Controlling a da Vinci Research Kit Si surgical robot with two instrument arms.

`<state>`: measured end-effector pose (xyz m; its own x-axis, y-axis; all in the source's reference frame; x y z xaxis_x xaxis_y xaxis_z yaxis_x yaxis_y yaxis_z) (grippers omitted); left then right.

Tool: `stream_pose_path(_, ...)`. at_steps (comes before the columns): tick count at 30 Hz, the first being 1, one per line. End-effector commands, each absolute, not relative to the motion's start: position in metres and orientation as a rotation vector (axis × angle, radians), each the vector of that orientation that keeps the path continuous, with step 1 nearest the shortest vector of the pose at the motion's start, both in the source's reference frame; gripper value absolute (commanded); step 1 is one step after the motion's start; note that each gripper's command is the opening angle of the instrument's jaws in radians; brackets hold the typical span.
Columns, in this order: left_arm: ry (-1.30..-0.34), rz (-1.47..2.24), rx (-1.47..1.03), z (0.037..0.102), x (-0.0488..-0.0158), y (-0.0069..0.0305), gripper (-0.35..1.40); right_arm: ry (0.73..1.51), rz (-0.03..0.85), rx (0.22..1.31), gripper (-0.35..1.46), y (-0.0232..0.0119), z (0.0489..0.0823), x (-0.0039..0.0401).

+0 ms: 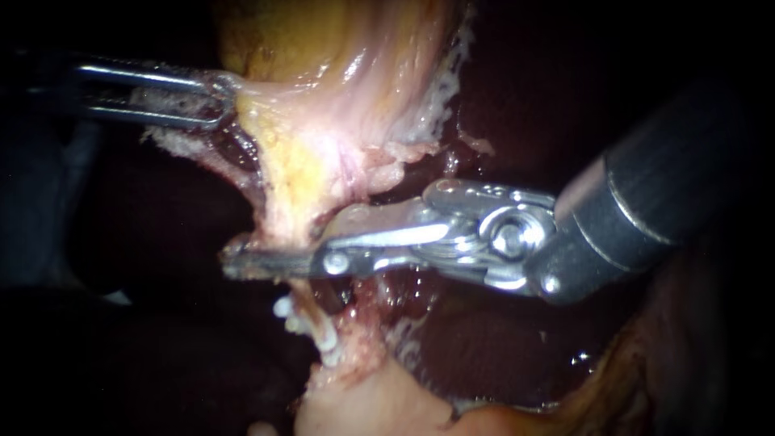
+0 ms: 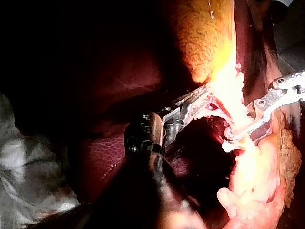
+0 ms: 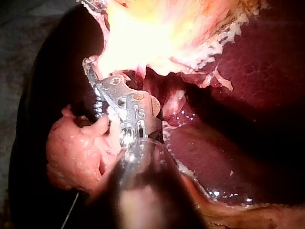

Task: Going back third clip left tube

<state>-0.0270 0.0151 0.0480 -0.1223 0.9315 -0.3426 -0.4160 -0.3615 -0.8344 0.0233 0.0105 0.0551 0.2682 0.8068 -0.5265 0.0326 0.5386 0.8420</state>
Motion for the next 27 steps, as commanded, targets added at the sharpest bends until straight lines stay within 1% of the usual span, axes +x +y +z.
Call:
stream_pose_path(1,-0.698,1.683,-1.093,0.048,-0.027,0.0151,-0.35,1.193,0.625,0.9,-0.32,0.0105,0.0551,0.0233)
stream_pose_path(2,-0.698,1.683,-1.093,0.048,-0.027,0.0151,-0.35,1.202,0.627,0.932,-0.16,0.0104,0.0551,0.0234)
stream_pose_path(5,-0.698,1.683,-1.093,0.048,-0.027,0.0151,-0.35,1.248,0.627,0.957,0.37,0.0105,0.0554,0.0239)
stream_pose_path(7,-0.697,1.683,-1.093,0.048,-0.027,0.0151,-0.35,1.249,0.65,0.961,0.46,0.0106,0.0559,0.0244)
stream_pose_path(12,-0.698,1.683,-1.093,0.048,-0.0269,0.0151,-0.35,1.251,0.674,0.913,0.5,0.0103,0.0583,0.0247)
stream_pose_path(15,-0.698,1.683,-1.093,0.048,-0.027,0.0151,-0.35,1.226,0.697,0.869,0.5,0.0104,0.0597,0.0244)
stream_pose_path(17,-0.697,1.683,-1.093,0.048,-0.027,0.0151,-0.35,1.216,0.657,0.818,0.5,0.0106,0.0602,0.0241)
stream_pose_path(21,-0.697,1.683,-1.093,0.048,-0.027,0.015,-0.35,1.24,0.556,0.725,0.5,0.0107,0.0606,0.0224)
stream_pose_path(25,-0.698,1.684,-1.093,0.048,-0.0269,0.015,-0.35,1.236,0.441,0.614,0.5,0.0099,0.0602,0.019)
stream_pose_path(27,-0.698,1.684,-1.093,0.0479,-0.0268,0.015,-0.35,1.232,0.393,0.576,0.5,0.0096,0.06,0.0174)
